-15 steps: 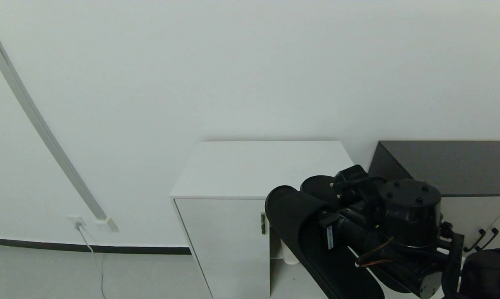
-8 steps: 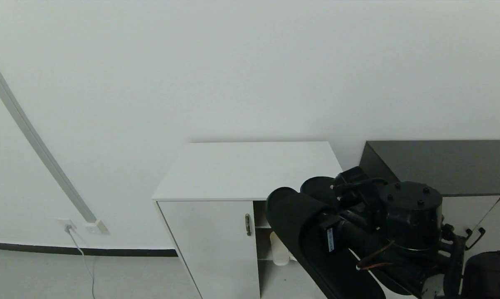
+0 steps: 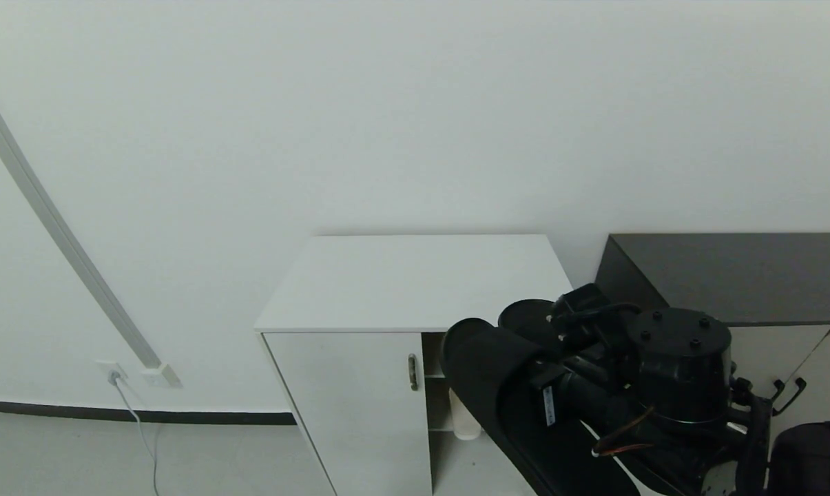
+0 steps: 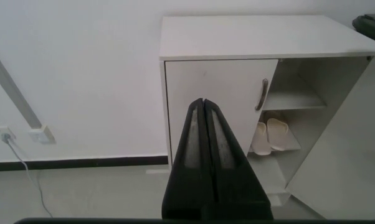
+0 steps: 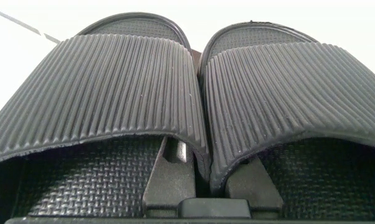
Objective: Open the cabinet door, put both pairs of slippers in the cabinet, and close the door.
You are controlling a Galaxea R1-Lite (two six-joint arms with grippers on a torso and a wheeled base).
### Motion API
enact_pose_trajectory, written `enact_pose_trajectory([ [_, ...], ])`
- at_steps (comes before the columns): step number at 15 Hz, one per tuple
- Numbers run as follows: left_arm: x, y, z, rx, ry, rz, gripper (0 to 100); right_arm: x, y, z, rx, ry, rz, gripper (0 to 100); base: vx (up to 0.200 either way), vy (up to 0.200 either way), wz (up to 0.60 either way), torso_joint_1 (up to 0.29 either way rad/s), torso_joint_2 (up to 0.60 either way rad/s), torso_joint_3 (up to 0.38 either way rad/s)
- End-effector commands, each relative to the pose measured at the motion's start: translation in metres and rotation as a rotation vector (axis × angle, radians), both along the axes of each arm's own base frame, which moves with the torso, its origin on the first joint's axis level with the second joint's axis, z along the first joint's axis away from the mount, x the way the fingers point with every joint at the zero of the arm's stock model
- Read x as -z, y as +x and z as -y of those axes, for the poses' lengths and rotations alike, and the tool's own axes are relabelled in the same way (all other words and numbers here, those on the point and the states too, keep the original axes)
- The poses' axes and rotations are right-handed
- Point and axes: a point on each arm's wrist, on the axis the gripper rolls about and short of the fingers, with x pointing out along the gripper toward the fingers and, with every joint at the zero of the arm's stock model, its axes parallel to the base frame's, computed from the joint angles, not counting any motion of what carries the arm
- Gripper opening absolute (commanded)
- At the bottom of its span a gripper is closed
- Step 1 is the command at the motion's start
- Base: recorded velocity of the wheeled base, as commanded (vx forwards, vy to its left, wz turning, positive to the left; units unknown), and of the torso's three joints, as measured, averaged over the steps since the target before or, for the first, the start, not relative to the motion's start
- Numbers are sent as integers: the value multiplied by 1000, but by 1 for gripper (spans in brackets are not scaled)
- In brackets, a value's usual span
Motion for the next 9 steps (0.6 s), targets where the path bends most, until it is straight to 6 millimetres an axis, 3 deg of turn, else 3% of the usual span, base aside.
enact_pose_trajectory([
  [1,0,0,0,-1,0,0,0,0,0,-1,-1,-1,-1,0,0,0,0,0,0,0],
  [6,0,0,0,1,-2,0,0,1,-1,-1,-5,-2,-2,0,0,0,0,0,0,0],
  [9,0,0,0,-1,0,0,0,1,-1,-1,-5,-2,-2,0,0,0,0,-137,295,167],
])
